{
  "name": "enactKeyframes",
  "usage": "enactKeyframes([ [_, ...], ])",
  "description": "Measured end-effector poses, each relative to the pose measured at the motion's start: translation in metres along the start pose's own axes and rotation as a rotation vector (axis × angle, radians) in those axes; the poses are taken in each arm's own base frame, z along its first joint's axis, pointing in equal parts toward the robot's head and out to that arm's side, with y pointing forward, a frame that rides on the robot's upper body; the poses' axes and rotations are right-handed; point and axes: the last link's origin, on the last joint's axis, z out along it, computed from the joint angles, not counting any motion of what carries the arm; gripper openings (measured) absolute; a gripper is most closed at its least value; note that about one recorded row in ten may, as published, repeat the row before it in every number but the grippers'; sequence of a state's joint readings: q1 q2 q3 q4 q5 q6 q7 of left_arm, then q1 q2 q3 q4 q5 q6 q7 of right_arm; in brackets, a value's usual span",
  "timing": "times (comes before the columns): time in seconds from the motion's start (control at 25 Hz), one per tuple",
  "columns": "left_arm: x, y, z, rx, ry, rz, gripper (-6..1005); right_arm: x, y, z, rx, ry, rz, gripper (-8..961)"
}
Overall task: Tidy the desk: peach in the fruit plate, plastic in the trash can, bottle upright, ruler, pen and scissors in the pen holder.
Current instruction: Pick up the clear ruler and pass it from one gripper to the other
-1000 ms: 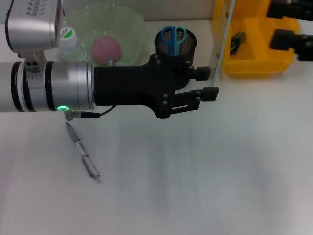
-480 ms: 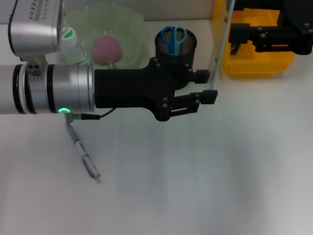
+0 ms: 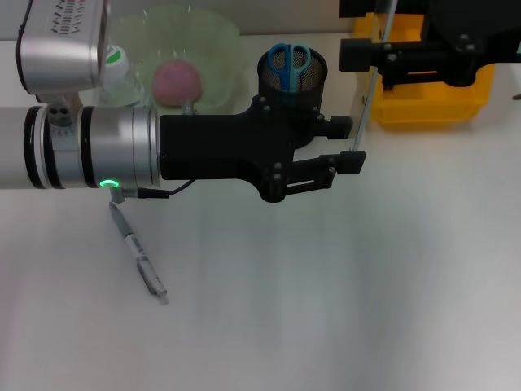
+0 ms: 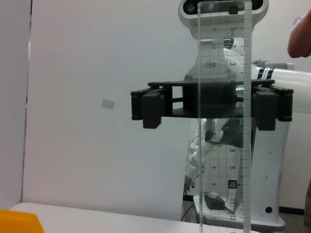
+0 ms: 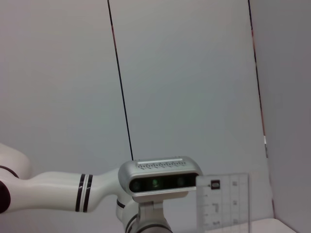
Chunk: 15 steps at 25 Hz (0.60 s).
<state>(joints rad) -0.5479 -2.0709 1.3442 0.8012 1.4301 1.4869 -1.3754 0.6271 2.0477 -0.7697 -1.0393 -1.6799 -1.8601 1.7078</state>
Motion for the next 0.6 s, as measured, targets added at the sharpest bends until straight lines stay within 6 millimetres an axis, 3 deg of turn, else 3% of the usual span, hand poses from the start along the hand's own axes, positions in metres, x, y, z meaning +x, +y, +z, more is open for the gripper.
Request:
enactKeyframes([
  [0.6, -0.0012, -0.0012, -0.0005, 0.008, 0.0, -0.006, 457, -0.0045, 0.0052, -0.0036, -0.014, -0.049, -0.011, 710],
])
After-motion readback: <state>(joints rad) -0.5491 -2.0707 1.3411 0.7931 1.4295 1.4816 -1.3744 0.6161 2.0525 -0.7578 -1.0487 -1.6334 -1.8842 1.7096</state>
